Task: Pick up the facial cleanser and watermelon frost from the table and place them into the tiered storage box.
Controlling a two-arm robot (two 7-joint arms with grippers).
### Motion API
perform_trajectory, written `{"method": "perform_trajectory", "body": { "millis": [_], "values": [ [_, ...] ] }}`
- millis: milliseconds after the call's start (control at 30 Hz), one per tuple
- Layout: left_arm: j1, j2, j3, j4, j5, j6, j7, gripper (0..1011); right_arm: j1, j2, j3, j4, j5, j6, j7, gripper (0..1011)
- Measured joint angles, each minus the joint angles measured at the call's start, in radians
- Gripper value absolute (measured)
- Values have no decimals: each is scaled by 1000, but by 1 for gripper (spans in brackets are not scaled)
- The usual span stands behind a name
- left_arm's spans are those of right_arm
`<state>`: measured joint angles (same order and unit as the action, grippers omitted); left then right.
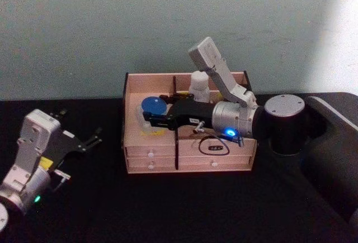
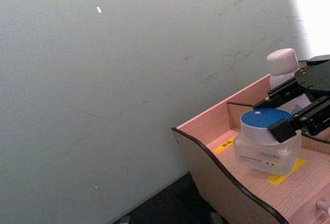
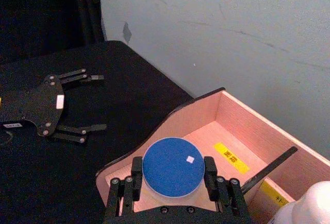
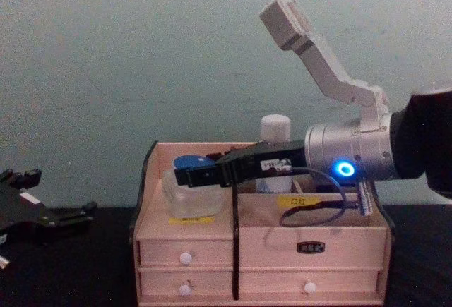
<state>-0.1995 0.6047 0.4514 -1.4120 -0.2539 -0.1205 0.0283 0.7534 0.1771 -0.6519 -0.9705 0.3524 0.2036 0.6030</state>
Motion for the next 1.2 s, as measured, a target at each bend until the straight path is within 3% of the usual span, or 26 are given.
{"method": "perform_trajectory", "body": {
  "millis": [133, 233, 467, 933, 1200],
  "values": [
    [0, 0, 0, 0, 0, 0, 0, 1001, 0, 0, 0, -1, 1, 0, 0, 737],
    [0, 0, 0, 0, 0, 0, 0, 1001, 0, 0, 0, -1, 1, 0, 0, 863],
    [0, 0, 0, 0, 0, 0, 0, 1002, 0, 0, 0, -1, 2, 0, 0, 1002],
    [0, 0, 0, 0, 0, 0, 0, 1001, -3, 1, 5, -6, 6, 0, 3, 1002],
    [0, 0, 0, 0, 0, 0, 0, 1001, -37, 36, 45, -104, 47, -1, 10, 1003]
  ]
}}
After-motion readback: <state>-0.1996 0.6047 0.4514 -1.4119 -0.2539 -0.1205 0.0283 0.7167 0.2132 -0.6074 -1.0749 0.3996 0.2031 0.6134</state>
